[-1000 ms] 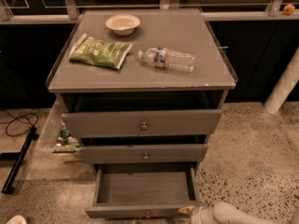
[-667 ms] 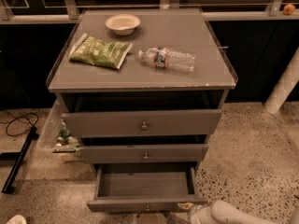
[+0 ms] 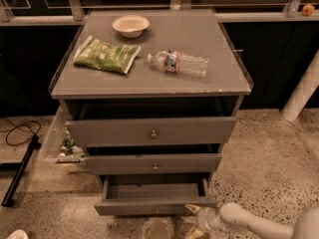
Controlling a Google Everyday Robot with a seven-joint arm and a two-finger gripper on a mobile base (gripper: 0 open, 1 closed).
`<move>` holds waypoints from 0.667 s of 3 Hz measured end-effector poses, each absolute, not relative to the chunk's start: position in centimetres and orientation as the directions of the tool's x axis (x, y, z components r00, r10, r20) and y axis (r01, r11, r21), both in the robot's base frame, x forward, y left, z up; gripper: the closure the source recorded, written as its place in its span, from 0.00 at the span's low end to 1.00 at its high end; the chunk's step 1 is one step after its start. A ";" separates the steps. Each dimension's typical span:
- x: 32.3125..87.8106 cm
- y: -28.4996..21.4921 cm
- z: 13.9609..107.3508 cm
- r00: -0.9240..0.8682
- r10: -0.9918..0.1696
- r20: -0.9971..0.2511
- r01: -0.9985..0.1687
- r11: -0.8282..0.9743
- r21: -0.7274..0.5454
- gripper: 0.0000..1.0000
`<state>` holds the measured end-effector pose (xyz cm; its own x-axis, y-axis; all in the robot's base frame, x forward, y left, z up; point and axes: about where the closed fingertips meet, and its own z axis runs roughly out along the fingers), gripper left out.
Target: Close bottom drawer
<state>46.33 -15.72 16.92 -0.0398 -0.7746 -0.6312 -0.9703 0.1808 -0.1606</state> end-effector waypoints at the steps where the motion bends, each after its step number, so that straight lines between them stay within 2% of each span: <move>1: 52.1 -13.2 16.1 0.014 -0.767 -0.641 -0.979 0.120 -0.165 0.43; 2: 53.0 -12.9 15.8 0.018 -0.770 -0.638 -0.980 0.114 -0.165 0.66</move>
Offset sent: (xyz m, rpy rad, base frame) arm 0.2101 0.0330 -0.0348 -0.0820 -0.0362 0.0837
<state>53.01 -12.94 15.77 0.0177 -0.7699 -0.6379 -0.9797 0.1140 -0.1649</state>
